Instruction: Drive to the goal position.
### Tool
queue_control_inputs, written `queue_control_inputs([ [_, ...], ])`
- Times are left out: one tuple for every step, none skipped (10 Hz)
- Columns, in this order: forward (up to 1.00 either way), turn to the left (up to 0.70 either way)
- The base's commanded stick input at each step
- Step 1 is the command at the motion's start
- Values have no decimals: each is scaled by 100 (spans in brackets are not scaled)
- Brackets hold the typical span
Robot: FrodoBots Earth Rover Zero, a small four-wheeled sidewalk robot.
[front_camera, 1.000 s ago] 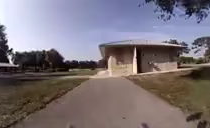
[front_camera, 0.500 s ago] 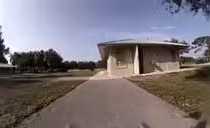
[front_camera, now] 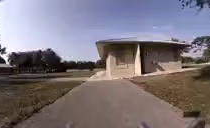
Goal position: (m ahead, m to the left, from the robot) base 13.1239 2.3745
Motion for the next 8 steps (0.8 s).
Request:
queue_control_inputs([
  [100,17],
  [100,3],
  [100,3],
  [100,3],
  [100,3],
  [100,3],
  [100,3],
  [100,3],
])
